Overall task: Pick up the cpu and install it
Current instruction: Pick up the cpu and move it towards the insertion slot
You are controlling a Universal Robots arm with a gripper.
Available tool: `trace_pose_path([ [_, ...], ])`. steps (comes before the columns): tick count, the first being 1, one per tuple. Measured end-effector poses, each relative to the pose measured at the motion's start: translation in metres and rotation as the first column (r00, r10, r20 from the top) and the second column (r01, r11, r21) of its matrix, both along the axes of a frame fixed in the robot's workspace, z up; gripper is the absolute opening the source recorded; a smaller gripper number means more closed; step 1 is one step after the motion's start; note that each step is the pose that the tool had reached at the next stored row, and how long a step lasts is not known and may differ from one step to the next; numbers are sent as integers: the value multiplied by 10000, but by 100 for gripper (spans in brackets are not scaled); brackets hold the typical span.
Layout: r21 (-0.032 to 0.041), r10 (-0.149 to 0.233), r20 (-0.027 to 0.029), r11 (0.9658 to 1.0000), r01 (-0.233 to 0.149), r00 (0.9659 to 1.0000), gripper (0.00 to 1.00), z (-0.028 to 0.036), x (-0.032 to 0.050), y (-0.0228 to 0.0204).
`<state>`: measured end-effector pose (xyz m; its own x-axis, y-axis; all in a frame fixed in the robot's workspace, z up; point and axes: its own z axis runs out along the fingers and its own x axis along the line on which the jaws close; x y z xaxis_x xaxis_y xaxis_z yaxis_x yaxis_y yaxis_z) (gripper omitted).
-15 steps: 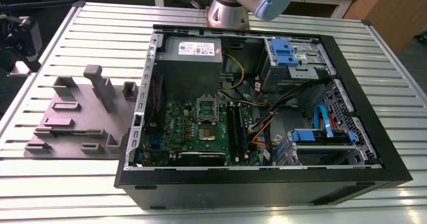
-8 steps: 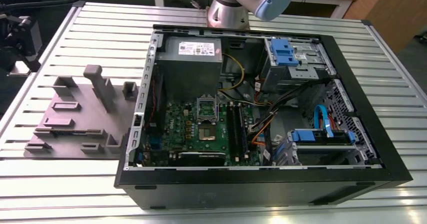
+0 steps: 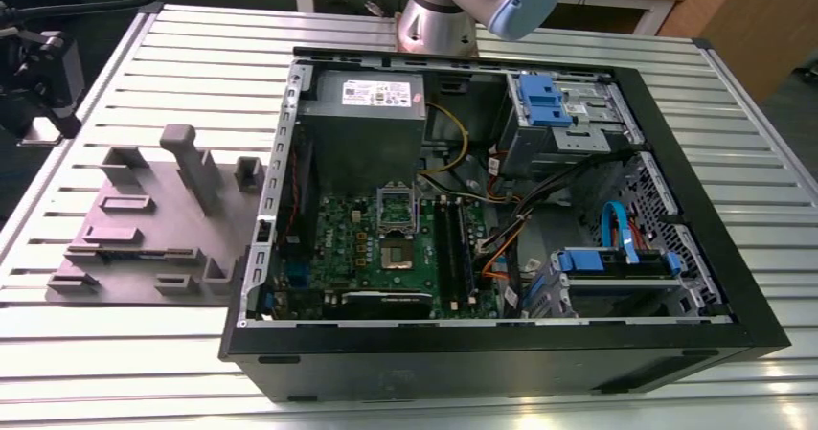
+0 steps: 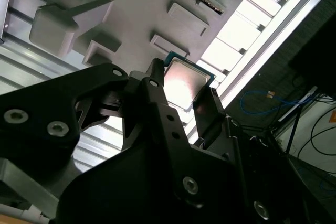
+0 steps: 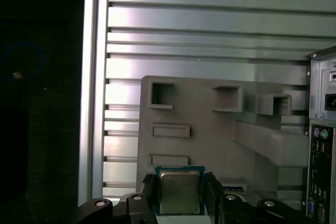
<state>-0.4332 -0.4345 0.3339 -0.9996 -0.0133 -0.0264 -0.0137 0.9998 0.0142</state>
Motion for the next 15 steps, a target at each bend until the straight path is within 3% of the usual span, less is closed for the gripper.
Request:
trace_pose_path([
  [7, 32, 0, 0, 10000, 0, 10000, 47, 0, 110, 0],
  [11, 33, -1, 0, 10000, 1, 10000, 47, 1, 113, 0],
  [15, 47, 0, 1, 10000, 0, 10000, 47, 53, 113, 0],
])
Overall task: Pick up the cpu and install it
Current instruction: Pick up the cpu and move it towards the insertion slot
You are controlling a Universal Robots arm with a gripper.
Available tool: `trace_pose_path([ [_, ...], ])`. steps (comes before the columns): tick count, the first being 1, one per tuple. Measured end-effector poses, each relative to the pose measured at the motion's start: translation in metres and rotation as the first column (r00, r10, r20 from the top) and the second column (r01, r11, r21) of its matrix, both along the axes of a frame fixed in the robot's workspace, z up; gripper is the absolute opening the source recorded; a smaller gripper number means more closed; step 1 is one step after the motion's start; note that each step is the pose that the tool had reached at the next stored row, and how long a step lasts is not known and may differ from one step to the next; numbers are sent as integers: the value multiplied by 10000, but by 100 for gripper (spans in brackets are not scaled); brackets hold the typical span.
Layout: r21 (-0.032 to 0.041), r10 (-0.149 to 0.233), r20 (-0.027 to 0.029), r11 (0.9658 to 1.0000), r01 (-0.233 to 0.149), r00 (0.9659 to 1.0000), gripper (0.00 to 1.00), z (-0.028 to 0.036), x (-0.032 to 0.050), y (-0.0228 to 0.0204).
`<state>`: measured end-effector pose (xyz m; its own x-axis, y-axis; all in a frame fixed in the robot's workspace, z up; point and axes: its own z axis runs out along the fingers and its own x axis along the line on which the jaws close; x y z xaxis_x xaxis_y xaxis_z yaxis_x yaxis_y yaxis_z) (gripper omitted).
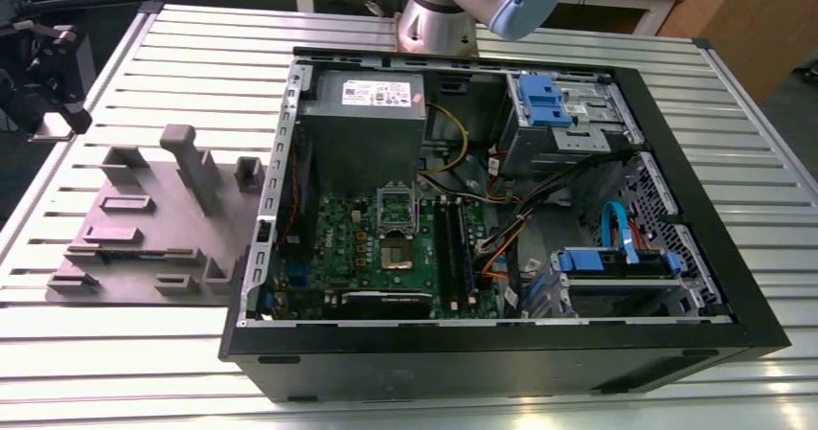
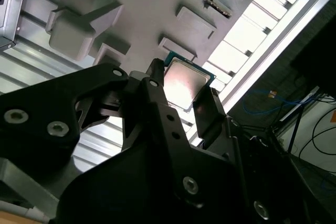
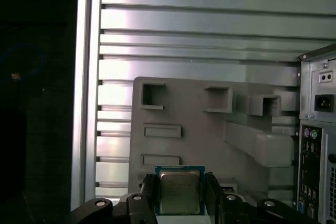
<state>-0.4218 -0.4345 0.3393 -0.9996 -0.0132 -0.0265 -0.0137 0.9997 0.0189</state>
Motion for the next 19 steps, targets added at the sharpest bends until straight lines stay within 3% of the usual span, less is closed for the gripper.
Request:
trace_pose_path([
  [10, 1, 2, -2, 10000, -2, 10000, 47, 17, 24, -1],
  [19, 15, 0, -2, 10000, 0, 10000, 47, 18, 215, 0],
])
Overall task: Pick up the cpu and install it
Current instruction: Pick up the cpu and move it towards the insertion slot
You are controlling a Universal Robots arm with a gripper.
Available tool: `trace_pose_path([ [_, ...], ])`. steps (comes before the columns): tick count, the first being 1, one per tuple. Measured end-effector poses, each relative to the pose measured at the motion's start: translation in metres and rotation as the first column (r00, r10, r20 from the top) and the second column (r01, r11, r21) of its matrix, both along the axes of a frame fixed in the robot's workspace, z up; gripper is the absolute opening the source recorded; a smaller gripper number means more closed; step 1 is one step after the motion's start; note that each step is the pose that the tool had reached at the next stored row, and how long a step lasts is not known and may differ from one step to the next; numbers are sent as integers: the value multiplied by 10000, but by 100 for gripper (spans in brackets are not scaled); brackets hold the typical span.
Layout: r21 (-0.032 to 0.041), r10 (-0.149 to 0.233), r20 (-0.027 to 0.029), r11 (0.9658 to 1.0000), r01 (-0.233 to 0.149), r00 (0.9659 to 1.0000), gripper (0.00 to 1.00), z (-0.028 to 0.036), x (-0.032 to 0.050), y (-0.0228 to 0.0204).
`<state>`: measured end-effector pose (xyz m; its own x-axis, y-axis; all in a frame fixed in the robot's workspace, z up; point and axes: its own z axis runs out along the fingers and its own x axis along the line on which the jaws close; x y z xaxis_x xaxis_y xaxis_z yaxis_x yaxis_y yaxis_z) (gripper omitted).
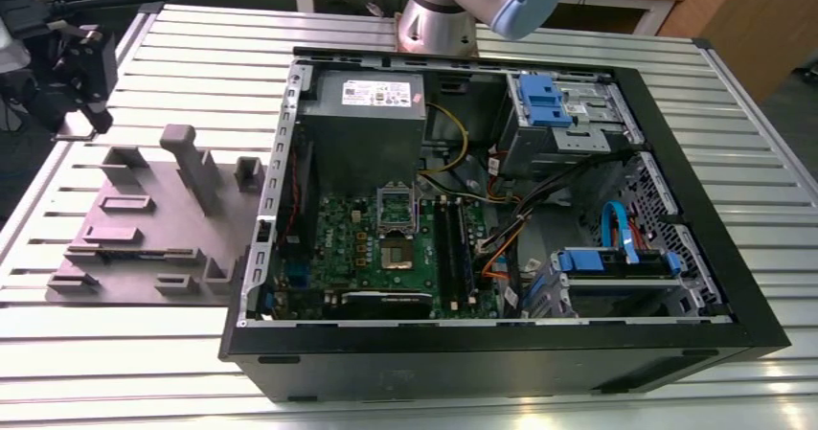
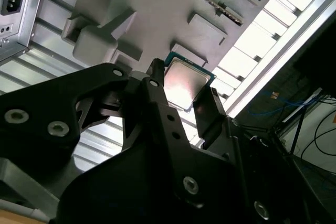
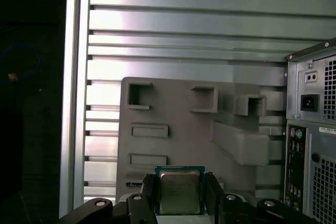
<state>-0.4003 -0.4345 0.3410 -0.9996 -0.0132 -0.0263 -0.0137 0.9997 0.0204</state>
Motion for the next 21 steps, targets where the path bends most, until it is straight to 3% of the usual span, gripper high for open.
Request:
trace_pose_path([
  [3, 9, -2, 2, 10000, 2, 10000, 47, 0, 19, 0],
  [8, 32, -1, 0, 10000, 1, 10000, 47, 66, 22, 0],
  [15, 39, 0, -1, 10000, 0, 10000, 47, 71, 25, 0],
  [21, 39, -1, 0, 10000, 1, 10000, 47, 71, 119, 0],
])
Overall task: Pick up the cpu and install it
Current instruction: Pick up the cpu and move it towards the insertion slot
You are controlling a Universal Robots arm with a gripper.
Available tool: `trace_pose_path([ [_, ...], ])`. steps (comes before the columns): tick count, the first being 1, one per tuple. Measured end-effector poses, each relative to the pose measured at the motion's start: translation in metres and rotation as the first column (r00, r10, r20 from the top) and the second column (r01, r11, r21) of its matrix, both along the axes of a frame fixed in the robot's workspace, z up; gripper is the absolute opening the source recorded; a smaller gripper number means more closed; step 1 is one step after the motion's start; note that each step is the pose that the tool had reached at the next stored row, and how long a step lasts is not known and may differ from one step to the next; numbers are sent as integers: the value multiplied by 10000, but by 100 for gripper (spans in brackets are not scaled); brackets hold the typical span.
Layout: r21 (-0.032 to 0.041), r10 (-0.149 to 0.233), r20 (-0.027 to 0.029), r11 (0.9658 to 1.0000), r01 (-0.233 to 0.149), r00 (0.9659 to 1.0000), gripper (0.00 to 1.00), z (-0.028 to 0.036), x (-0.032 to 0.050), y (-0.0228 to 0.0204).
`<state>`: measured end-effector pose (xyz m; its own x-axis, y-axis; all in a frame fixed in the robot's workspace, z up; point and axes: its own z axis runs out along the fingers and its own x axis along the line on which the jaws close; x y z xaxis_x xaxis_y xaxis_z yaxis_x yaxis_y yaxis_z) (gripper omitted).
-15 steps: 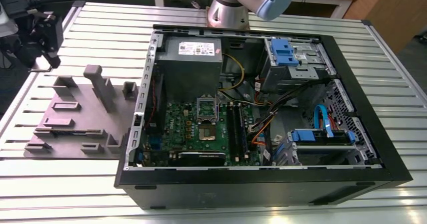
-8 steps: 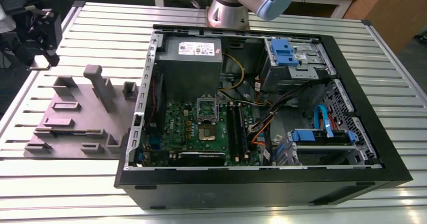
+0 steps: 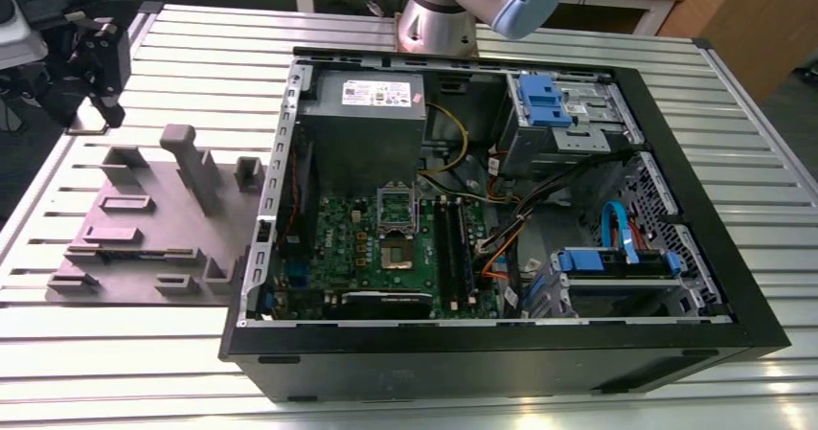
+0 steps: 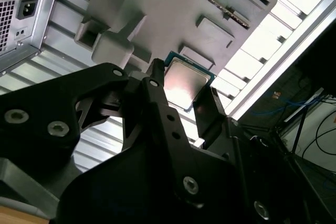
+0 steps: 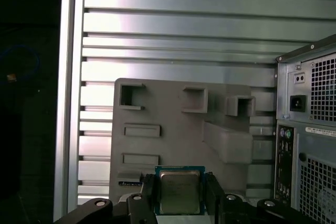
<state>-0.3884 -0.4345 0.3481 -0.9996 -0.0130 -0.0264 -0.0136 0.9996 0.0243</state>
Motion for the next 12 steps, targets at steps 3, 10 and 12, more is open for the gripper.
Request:
trace_pose_path([
  [3, 0, -1, -1, 10000, 1, 10000, 47, 0, 102, 0],
  [10, 0, -1, 0, 10000, 1, 10000, 47, -1, 313, 0],
  [12, 1, -1, 1, 10000, 1, 10000, 47, -2, 372, 0],
])
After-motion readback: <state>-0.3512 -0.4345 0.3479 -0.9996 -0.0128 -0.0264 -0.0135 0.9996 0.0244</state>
